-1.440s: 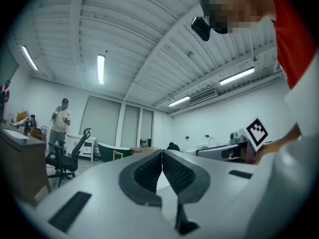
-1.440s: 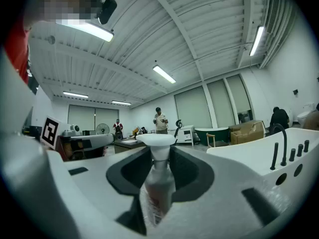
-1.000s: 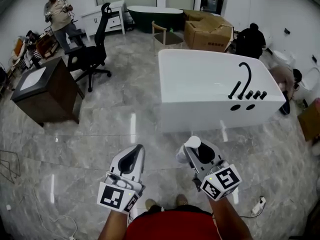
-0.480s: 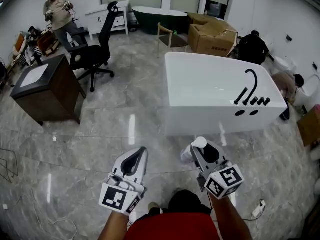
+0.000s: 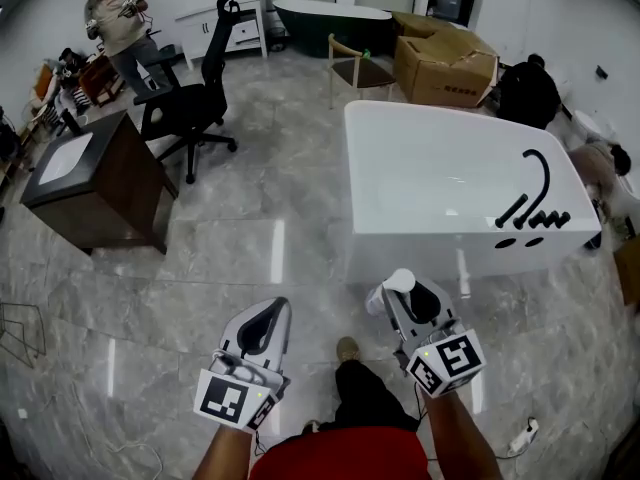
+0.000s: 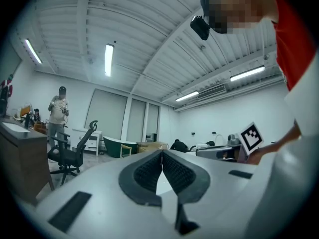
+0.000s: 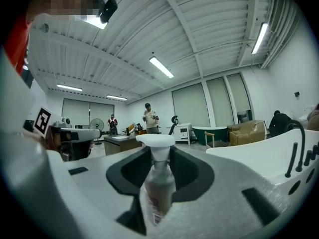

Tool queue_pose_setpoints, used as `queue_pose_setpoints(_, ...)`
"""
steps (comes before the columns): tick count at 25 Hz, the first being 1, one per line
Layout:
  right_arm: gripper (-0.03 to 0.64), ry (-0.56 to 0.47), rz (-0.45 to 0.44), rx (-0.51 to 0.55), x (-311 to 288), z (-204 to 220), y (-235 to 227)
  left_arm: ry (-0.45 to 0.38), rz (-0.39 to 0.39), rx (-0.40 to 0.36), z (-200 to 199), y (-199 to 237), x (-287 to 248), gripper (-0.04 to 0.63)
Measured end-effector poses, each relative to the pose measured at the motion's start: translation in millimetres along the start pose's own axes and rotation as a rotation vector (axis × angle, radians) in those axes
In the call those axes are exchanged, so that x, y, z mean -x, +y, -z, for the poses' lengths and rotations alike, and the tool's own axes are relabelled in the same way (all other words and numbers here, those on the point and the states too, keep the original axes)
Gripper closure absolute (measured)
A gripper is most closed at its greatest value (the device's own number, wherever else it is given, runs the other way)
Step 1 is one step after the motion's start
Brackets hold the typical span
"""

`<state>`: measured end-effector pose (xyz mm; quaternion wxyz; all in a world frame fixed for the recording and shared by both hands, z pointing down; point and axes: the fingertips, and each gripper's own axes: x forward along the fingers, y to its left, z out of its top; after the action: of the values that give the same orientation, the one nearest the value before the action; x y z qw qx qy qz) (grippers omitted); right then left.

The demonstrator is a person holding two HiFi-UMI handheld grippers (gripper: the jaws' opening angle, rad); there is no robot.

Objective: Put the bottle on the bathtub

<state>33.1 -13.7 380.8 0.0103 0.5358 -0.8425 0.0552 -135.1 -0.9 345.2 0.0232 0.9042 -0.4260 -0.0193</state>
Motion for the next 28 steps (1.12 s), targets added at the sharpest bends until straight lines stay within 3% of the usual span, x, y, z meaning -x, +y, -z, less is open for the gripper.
queue_pose_setpoints(6, 0.499, 0.014, -0.05, 0.027, -76, 24, -54, 0.006, -0.061, -0.019, 8, 39, -73, 0.584)
queue_pose_setpoints(16, 0.499, 0.138, -0.108, 0.102, -189, 107, -147, 0.088, -0.13, -0.01, 38, 83, -180, 0.584)
queue_pose_setpoints(23, 0.499, 0.254, -0.104, 0.076, -227, 173, -186, 0.157, -0.147, -0.006, 58, 102, -213, 0.584)
queue_pose_setpoints(28, 0.499, 0.297, -0.118, 0.068, -236, 198, -196, 0.195, -0.158, -0.004, 69, 108, -223, 0.584)
